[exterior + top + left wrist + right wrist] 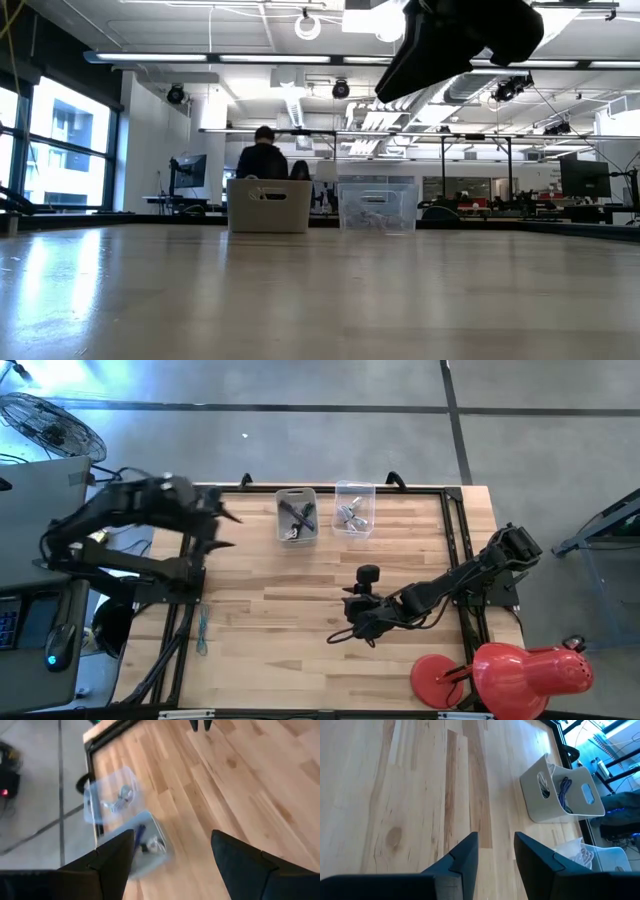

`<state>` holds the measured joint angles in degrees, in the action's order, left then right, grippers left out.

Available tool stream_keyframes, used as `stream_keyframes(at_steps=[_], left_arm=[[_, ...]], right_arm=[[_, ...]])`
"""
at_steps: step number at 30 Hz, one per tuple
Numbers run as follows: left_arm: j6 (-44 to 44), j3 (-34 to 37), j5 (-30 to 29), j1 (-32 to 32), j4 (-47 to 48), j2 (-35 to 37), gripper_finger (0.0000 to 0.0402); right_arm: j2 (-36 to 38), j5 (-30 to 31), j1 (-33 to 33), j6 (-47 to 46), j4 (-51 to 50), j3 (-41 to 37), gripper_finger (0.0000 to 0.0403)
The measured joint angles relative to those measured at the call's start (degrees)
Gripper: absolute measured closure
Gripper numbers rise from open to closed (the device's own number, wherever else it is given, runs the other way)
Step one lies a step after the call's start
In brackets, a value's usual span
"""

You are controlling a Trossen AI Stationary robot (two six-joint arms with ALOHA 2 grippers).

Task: Pick & Place USB Port
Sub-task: Put the light blue charger cable into the grey bin

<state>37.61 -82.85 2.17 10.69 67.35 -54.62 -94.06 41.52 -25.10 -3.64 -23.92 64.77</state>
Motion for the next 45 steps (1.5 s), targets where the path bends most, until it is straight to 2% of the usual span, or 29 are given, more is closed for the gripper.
stream_keyframes(at_steps=[4,7,10,12,17,23,29,37,42,45], left_arm=[[-10.95,0.00,-7.46,-4.94,8.41,4.59,0.0141],[-25.56,1.25,-15.02,-8.62,15.08,5.63,0.0141],[-40.11,4.50,-19.06,-11.47,19.20,5.75,0.0141],[-48.60,7.23,-18.71,-12.92,20.73,5.42,0.0141],[-67.44,15.04,-11.19,-16.73,22.07,3.87,0.0141],[-81.96,22.81,-4.22,-22.96,22.74,1.95,0.0141],[-98.28,26.42,-4.01,-32.75,22.34,-0.01,0.0141],[-121.36,26.58,-4.13,-44.92,19.42,-5.67,0.0141],[-128.31,26.58,-4.38,-49.02,12.03,-10.47,0.0141],[-131.28,26.58,-4.35,-50.69,8.87,-13.82,0.0141]], right_arm=[[0.00,-0.01,0.00,-0.37,-0.26,0.00,0.0284],[0.00,0.19,0.01,-0.07,-0.22,0.00,0.0284],[0.00,0.18,0.44,0.54,-0.16,0.00,0.0284],[0.00,0.11,0.89,0.61,-0.16,0.00,0.0284],[0.00,-0.16,1.82,0.66,-0.23,0.00,0.0284],[0.00,-2.70,1.99,1.62,-0.29,0.00,0.0284],[0.00,-2.76,1.99,2.61,-1.55,0.00,0.0284],[0.00,-2.70,2.35,8.46,-3.91,0.00,0.0284],[0.00,-3.30,3.15,12.87,-4.54,0.00,0.0284],[0.00,-6.02,3.79,13.73,-4.58,0.00,0.0284]])
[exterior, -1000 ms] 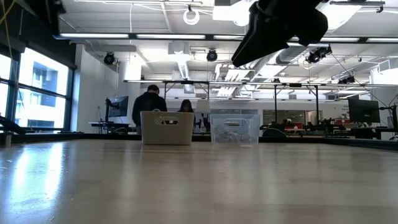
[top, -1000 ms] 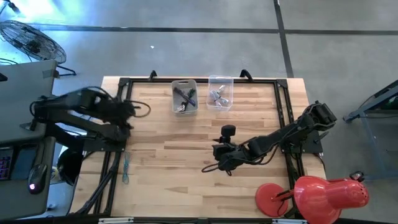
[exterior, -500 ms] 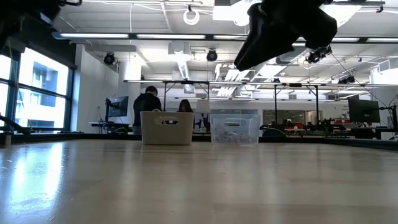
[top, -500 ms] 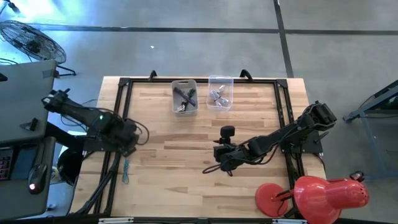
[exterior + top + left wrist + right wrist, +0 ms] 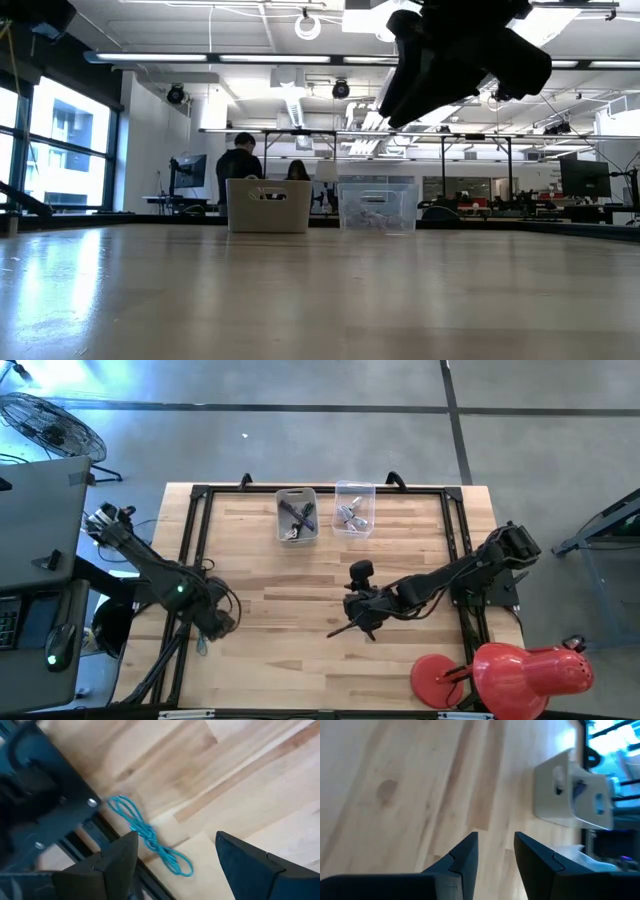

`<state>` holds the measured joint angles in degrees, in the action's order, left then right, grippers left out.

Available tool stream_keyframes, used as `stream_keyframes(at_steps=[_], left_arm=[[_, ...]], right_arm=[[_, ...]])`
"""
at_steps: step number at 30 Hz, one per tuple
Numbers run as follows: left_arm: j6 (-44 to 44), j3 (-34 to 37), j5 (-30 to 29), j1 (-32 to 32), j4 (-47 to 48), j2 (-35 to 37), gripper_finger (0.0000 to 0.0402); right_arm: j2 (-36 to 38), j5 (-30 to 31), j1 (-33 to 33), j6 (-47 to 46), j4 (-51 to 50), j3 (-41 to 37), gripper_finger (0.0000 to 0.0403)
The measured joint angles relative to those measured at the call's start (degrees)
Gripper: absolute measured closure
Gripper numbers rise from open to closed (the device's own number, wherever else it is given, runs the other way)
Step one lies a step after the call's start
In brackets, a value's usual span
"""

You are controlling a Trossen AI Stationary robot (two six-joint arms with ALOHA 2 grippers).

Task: Pick & Place USB Port
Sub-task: Put the light blue charger cable into the grey bin

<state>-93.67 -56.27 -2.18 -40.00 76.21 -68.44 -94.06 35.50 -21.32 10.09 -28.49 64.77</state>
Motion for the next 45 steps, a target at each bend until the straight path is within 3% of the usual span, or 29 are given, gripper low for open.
stream_keyframes(at_steps=[6,13,19,26,30,45], left_arm=[[-4.30,0.00,4.05,-2.87,0.33,-4.93,0.0141],[-9.53,0.00,9.12,-4.71,7.31,-7.39,0.0141],[-9.52,0.00,6.82,-4.19,2.25,-11.12,0.0141],[-2.30,0.00,7.00,-4.27,-2.43,-14.34,0.0141],[-1.17,0.00,3.03,-4.27,-2.55,-14.37,0.0141],[-1.09,0.00,0.28,-4.27,-7.17,-14.39,0.0141]], right_arm=[[0.00,-6.97,0.82,1.38,-0.02,0.00,0.0284],[0.00,-7.70,0.87,5.58,-0.14,0.00,0.0284],[0.00,-12.09,1.59,9.65,-0.46,0.00,0.0284],[0.00,-17.78,4.30,11.65,-0.66,0.00,0.0284],[0.00,-21.17,6.15,12.05,-0.64,0.00,0.0284],[0.00,-21.61,6.84,12.94,0.96,0.00,0.0284]])
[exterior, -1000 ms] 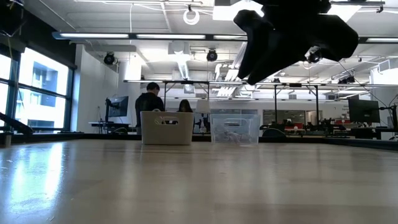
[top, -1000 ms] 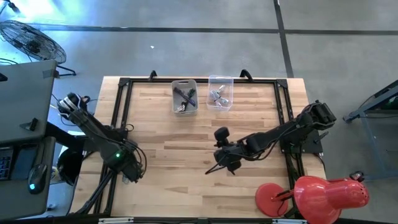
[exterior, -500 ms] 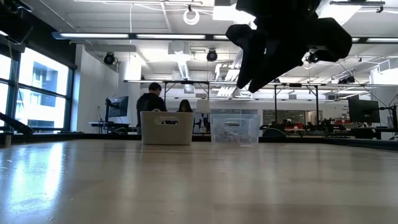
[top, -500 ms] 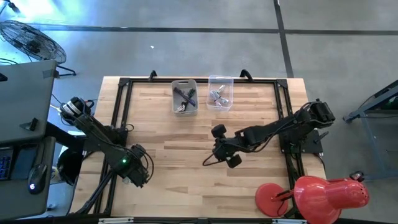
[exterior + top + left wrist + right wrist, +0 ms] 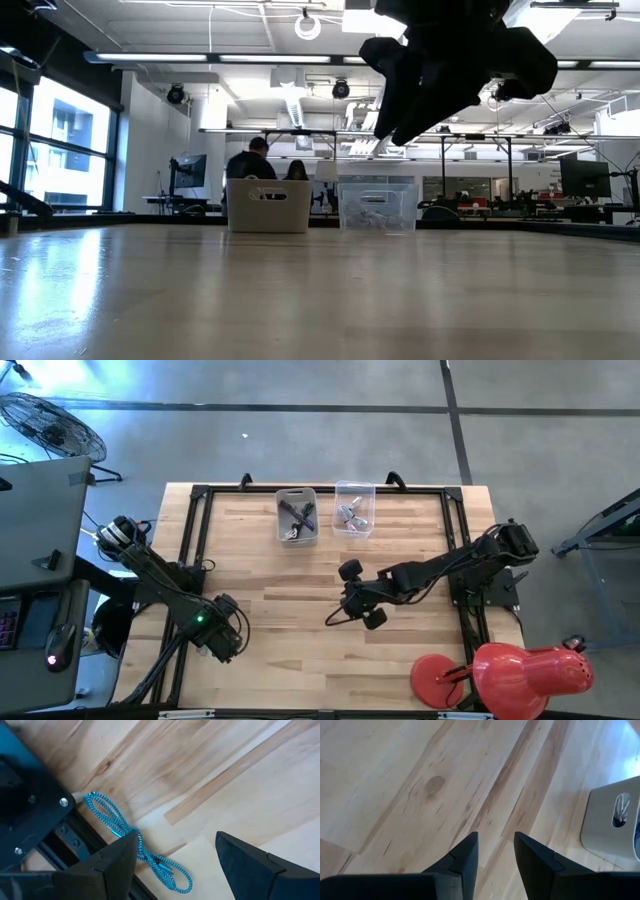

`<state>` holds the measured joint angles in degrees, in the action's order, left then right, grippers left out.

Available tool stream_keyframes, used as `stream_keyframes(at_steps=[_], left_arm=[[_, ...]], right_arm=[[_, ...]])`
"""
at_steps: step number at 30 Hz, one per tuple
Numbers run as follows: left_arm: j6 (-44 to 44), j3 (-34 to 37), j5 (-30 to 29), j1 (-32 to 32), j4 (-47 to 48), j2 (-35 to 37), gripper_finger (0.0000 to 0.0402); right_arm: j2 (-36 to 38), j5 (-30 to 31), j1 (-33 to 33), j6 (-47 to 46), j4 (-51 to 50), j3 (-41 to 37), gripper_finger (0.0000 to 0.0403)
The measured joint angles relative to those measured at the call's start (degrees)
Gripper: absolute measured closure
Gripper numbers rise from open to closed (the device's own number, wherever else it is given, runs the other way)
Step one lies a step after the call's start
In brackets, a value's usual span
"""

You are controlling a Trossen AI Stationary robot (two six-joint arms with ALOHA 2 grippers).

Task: Pick & Place USB Port
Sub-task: Put the light blue charger cable into the grey bin

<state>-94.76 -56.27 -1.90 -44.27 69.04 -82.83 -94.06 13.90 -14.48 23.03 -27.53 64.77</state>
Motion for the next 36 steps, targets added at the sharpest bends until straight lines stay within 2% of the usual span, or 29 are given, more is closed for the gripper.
stream_keyframes(at_steps=[8,15,32,36], left_arm=[[3.25,0.00,0.98,0.00,-0.15,0.00,0.0141],[-1.50,0.04,2.37,0.02,3.35,-0.04,0.0141],[0.04,4.28,9.35,0.02,2.81,-1.79,0.0141],[0.02,4.28,8.83,0.02,2.86,-1.79,0.0141]], right_arm=[[0.02,0.02,0.00,-0.76,0.07,0.00,0.0284],[0.02,0.01,-0.02,-1.11,0.07,0.00,0.0284],[0.02,-0.18,-0.02,-1.07,0.09,0.00,0.0284],[0.02,-0.18,-0.02,-1.07,0.22,0.00,0.0284]])
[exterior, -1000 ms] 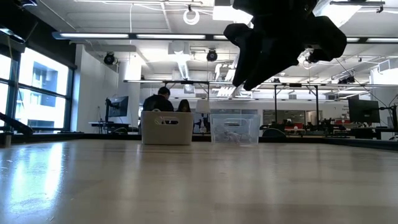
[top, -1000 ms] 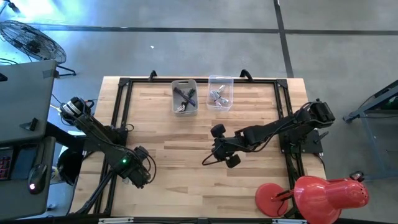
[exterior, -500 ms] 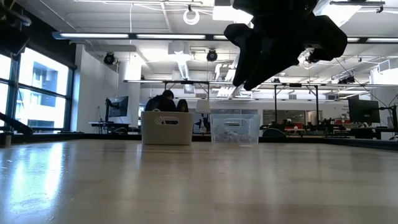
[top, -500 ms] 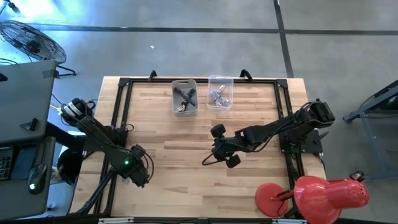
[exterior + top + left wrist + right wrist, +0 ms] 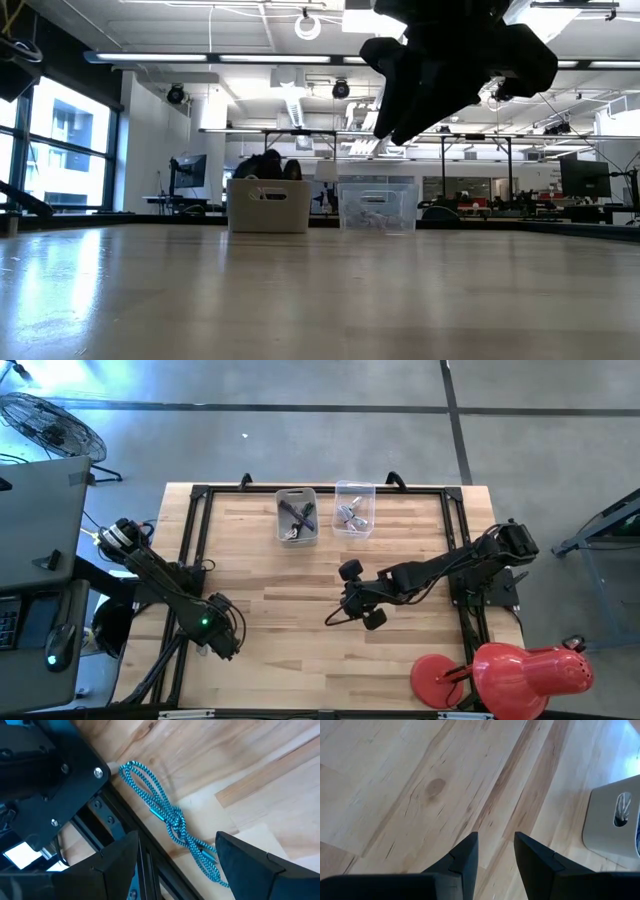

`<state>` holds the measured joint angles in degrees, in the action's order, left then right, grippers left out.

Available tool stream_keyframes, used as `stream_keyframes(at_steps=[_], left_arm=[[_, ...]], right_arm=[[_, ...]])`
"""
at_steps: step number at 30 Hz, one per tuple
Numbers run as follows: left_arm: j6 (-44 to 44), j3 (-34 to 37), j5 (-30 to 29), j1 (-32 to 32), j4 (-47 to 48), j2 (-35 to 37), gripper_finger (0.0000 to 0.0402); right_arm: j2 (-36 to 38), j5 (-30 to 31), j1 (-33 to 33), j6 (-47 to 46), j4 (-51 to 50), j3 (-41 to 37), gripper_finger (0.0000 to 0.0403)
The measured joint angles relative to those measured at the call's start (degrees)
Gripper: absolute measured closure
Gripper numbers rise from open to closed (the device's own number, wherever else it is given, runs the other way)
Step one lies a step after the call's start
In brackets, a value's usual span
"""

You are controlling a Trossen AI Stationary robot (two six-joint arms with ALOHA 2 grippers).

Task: Pick & Place USB Port
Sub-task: Put the light blue charger cable into the grey bin

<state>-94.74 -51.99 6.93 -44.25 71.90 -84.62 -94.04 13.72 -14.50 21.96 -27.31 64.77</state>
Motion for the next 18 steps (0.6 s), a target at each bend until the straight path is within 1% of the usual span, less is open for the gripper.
stream_keyframes(at_steps=[6,8,12,18], left_arm=[[-0.30,0.00,-0.22,0.00,0.03,0.00,0.0141],[-1.38,0.00,0.55,0.00,0.30,-0.11,0.0141],[-1.77,0.00,2.65,0.00,1.18,-1.44,0.0141],[-1.79,0.00,2.81,0.00,0.19,-3.72,0.0141]], right_arm=[[0.00,0.00,0.00,0.00,0.02,0.00,0.0284],[0.00,-0.03,0.00,-0.03,0.02,0.00,0.0284],[0.00,-0.42,-0.01,-0.11,-0.03,0.00,0.0284],[0.00,-0.44,-0.04,-0.24,-0.03,0.00,0.0284]])
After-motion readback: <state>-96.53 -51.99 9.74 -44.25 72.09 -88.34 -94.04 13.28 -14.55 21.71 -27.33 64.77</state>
